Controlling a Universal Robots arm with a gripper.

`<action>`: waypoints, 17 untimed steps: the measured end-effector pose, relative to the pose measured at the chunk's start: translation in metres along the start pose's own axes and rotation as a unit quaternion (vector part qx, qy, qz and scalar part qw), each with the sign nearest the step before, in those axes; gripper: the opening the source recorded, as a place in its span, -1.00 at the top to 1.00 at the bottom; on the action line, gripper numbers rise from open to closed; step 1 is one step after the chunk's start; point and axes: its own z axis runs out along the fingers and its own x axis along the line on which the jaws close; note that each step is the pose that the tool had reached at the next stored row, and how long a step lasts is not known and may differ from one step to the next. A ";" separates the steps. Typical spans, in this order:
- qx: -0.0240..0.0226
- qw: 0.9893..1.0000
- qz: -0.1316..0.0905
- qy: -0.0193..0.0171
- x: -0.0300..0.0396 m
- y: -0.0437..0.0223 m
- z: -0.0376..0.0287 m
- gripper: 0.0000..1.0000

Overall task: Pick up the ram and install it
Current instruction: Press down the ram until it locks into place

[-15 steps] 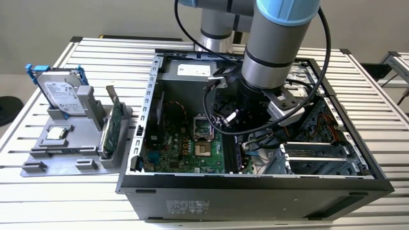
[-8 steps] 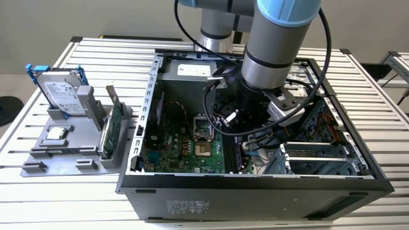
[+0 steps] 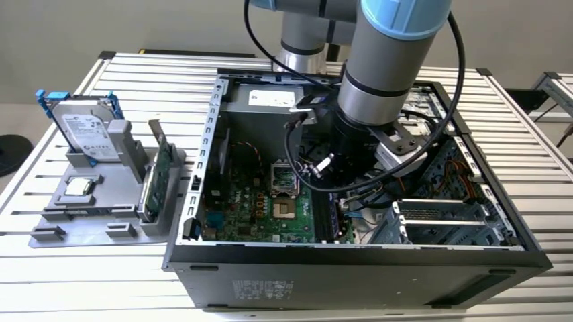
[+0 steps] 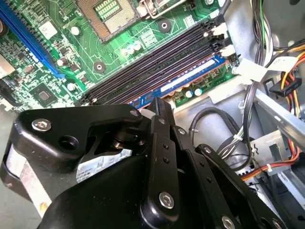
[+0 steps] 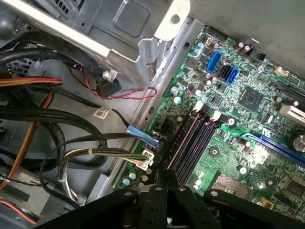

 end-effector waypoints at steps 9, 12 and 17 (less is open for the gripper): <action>0.000 0.999 -0.032 0.000 0.0001 -0.0003 0.0004 1.00; 0.000 0.999 -0.041 0.000 0.0001 -0.0003 0.0004 1.00; 0.000 0.998 -0.056 0.001 0.0001 -0.0003 0.0008 1.00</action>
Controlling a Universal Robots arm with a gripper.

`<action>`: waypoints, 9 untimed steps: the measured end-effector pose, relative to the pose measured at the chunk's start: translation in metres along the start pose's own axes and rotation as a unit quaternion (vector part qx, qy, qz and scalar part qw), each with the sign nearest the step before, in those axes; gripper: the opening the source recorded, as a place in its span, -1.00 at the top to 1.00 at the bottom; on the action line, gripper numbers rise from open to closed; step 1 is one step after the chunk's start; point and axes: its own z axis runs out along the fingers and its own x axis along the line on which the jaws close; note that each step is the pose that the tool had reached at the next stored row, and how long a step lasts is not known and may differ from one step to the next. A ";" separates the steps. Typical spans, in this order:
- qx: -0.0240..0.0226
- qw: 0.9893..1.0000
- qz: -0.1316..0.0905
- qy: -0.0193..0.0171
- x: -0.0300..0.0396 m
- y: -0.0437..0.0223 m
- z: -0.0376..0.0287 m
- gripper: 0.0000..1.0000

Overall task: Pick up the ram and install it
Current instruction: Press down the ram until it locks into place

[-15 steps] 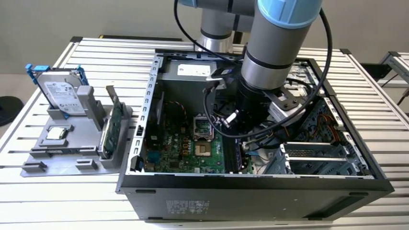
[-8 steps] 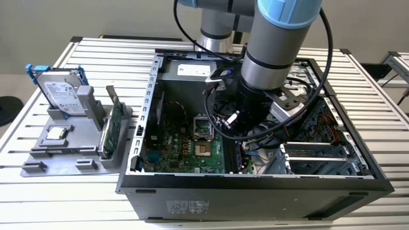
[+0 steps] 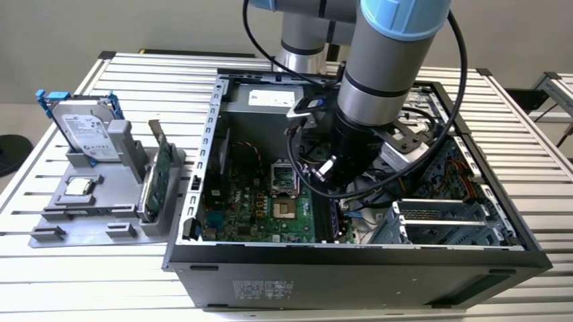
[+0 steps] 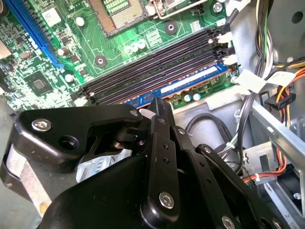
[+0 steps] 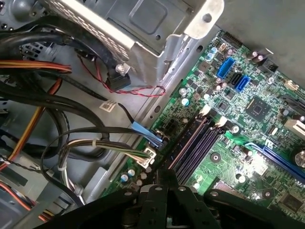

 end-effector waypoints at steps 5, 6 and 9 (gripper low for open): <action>0.000 1.000 -0.013 0.000 0.0000 0.0000 0.0003 1.00; 0.000 1.000 -0.015 0.000 0.0000 0.0000 0.0003 1.00; 0.000 1.000 -0.023 0.000 0.0000 -0.0001 0.0005 1.00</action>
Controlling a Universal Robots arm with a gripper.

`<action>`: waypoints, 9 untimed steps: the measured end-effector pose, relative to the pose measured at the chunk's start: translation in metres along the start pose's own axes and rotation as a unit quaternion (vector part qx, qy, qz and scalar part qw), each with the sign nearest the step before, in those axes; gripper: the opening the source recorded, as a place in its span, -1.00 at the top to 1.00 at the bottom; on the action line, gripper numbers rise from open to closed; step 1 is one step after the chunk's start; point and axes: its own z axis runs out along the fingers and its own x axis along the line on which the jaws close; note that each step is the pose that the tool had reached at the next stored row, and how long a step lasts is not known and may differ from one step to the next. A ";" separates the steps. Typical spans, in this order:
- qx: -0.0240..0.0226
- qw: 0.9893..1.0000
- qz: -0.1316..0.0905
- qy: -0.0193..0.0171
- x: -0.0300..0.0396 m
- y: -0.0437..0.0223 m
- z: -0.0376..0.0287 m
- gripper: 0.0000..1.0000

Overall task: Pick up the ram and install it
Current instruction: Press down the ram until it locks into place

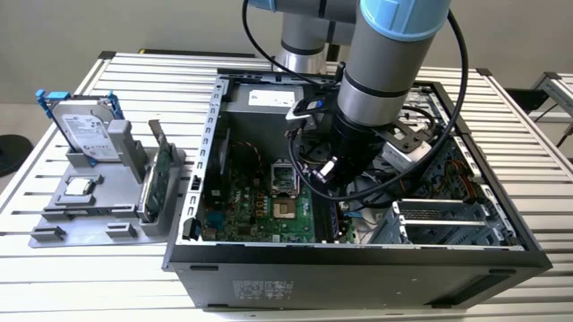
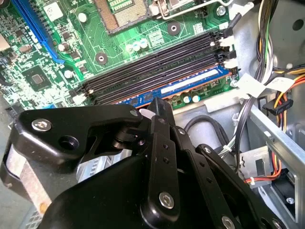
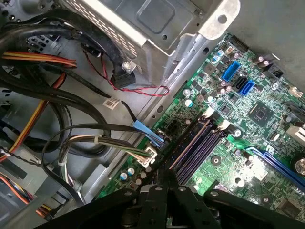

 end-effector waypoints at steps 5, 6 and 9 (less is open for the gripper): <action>0.000 1.000 -0.014 0.000 0.0000 0.0000 0.0001 1.00; 0.000 1.000 -0.016 0.000 0.0000 0.0000 0.0002 1.00; 0.000 1.000 -0.024 0.000 0.0000 0.0000 0.0002 1.00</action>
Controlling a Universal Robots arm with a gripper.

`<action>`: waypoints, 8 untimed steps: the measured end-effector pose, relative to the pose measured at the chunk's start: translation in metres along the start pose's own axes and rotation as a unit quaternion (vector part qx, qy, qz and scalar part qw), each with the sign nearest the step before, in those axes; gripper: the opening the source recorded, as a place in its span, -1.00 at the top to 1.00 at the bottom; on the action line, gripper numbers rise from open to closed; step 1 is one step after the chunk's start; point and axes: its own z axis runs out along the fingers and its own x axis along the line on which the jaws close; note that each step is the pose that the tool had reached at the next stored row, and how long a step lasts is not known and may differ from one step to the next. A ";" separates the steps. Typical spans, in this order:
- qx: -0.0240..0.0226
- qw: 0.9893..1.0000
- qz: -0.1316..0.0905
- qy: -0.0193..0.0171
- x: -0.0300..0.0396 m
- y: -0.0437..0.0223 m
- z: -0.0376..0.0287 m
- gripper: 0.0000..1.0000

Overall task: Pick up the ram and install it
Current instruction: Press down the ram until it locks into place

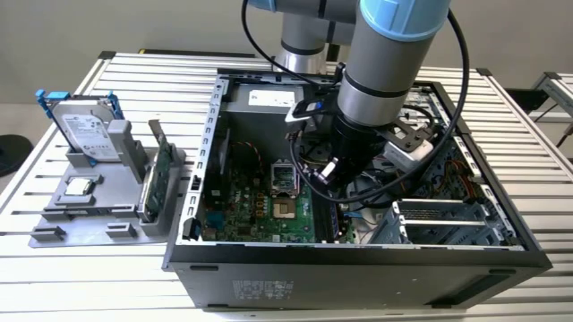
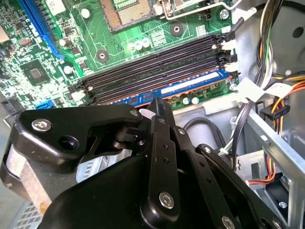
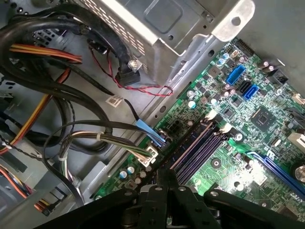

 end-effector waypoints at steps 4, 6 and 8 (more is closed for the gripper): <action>0.000 1.000 -0.008 0.000 0.0000 0.0000 0.0000 1.00; 0.000 1.000 -0.011 0.000 0.0000 0.0000 0.0000 1.00; 0.000 1.000 -0.012 0.000 0.0000 0.0000 0.0000 1.00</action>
